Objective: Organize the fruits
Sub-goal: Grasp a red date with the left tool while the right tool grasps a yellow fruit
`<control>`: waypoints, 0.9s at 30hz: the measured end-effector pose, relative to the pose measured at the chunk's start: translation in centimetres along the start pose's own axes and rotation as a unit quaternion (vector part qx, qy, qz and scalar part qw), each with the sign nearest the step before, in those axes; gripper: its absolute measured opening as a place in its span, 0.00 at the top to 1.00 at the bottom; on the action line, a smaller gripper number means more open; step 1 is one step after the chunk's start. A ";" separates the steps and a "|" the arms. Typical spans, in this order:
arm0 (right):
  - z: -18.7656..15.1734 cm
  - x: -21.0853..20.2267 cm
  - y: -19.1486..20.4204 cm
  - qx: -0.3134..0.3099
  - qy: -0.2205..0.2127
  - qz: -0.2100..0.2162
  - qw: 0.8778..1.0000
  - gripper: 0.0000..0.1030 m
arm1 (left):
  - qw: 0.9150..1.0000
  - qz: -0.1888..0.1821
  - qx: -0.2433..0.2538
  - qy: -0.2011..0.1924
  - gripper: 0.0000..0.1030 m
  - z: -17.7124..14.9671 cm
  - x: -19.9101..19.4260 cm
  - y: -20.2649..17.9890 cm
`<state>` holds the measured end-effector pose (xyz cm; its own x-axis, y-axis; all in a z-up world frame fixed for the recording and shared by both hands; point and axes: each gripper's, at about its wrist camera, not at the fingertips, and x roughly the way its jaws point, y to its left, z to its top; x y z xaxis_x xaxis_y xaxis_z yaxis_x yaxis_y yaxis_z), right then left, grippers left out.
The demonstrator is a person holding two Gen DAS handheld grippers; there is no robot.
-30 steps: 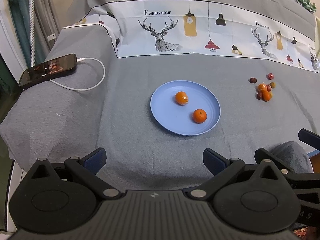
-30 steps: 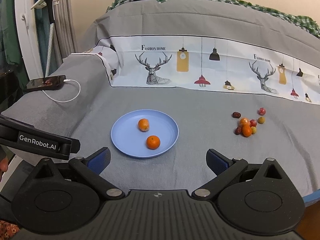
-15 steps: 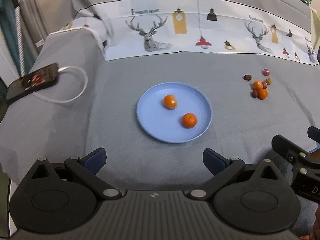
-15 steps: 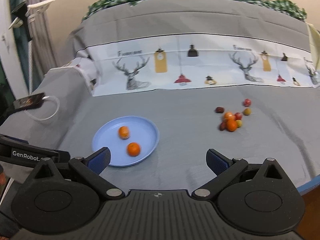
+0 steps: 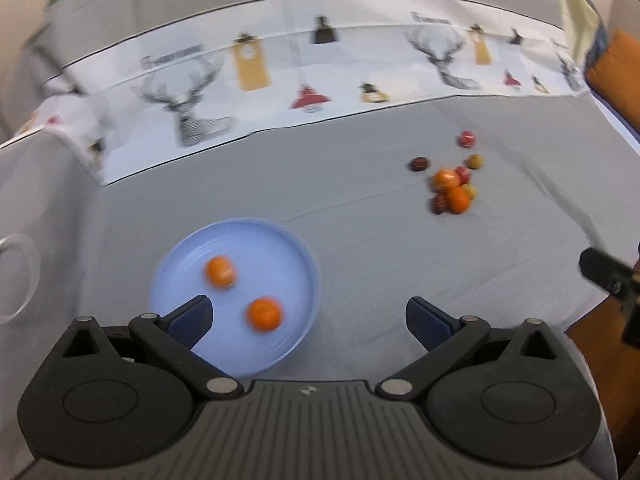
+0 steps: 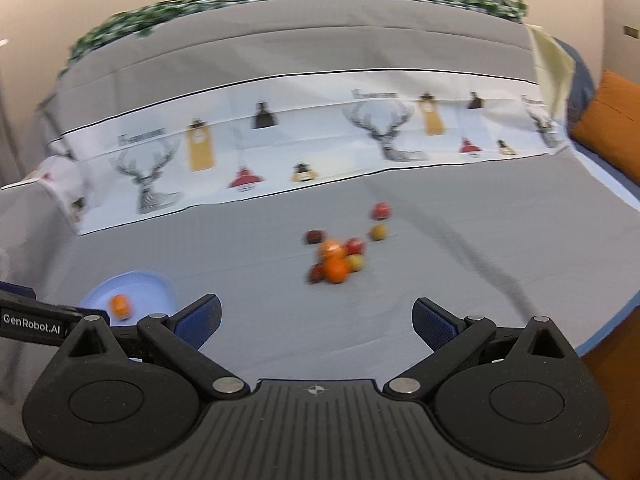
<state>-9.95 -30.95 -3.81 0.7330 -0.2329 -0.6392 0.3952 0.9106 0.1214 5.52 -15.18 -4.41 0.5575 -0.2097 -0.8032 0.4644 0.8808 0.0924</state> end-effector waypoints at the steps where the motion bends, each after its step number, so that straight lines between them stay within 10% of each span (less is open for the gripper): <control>1: 0.3 0.5 -0.8 0.002 -0.001 -0.008 1.000 0.02 | 1.000 -0.005 0.006 0.000 0.00 0.4 0.9 -0.6; 10: 2.3 10.0 -8.3 0.012 0.012 -0.066 0.998 0.02 | 0.992 -0.065 0.105 0.002 0.00 5.4 12.5 -7.6; 27: 2.9 34.2 -11.1 -0.043 0.085 -0.012 0.995 0.01 | 0.973 -0.113 0.199 -0.017 0.01 8.2 26.0 -12.8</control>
<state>12.30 -50.00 -24.84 0.6171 -0.2009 -0.7608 0.3578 0.9328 0.0438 19.71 -35.41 -21.68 0.4296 -0.3981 -0.8106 0.8039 0.5774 0.1425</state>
